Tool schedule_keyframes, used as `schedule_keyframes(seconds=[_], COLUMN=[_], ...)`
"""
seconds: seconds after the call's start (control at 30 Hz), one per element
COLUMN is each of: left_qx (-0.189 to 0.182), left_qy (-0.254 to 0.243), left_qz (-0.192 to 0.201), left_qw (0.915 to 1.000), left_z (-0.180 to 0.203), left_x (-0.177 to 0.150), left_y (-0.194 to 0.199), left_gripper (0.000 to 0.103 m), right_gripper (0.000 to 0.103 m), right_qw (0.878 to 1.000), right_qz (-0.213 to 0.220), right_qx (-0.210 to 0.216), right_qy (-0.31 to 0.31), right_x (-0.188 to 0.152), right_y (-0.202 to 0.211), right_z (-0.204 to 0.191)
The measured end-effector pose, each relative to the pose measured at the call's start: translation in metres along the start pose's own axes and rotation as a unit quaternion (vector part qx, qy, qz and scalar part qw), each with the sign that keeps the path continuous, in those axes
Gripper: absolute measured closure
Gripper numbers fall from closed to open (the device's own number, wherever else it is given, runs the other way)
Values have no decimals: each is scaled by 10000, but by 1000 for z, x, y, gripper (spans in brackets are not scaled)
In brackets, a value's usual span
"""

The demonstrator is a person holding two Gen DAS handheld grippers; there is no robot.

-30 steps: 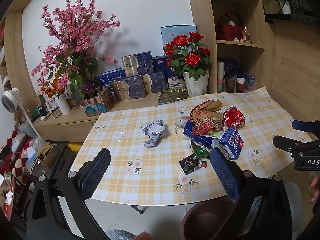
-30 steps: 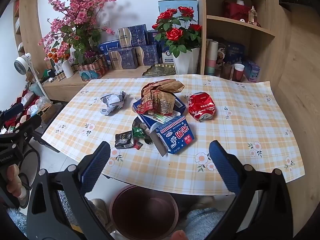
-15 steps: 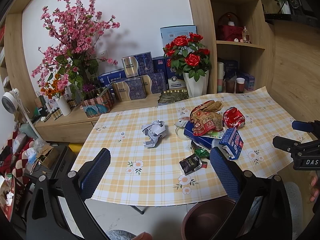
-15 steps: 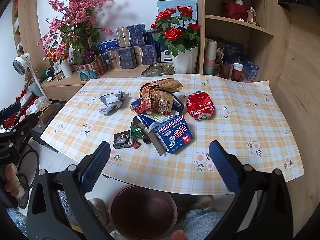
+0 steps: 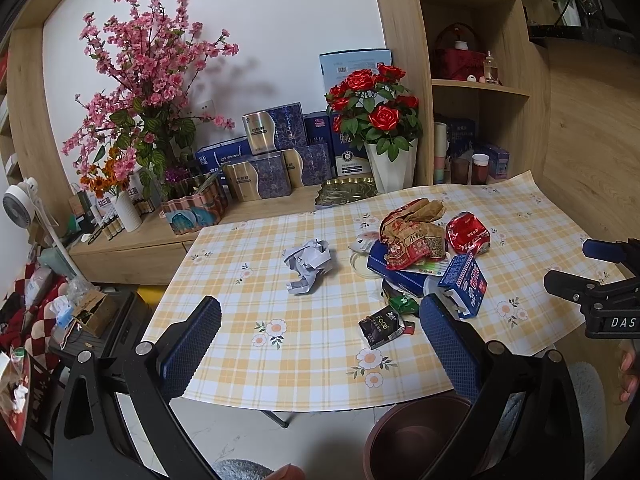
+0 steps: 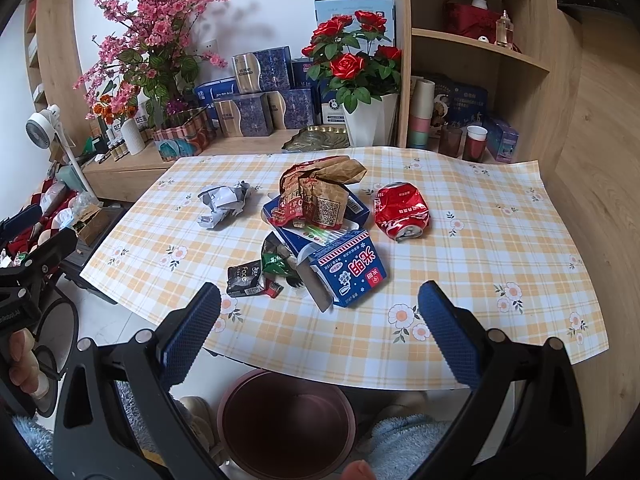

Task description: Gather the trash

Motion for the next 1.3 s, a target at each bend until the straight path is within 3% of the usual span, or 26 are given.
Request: schedule_keyframes(seconds=[1.3], left_qx=[-47], left_qy=[13], left_qz=[-47], left_qw=[10000], left_z=[5], left_x=[-13], left_y=[-8], left_gripper=[6], right_gripper=[6], right_qw=[10000], right_qz=[-30], right_qx=[-19], right_qy=[5], right_x=[-3], right_y=[-3], right_z=[-3])
Point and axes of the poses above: each gripper's, at about its wrist camera, not at the fingertips, and y roughly against the way its jaws point, z to its right, x to its top, the point moved 7 cm from there along -y, roughly the way its jaws point, and after that the axes turned 10 degrees about z, right-handed, at the moved point
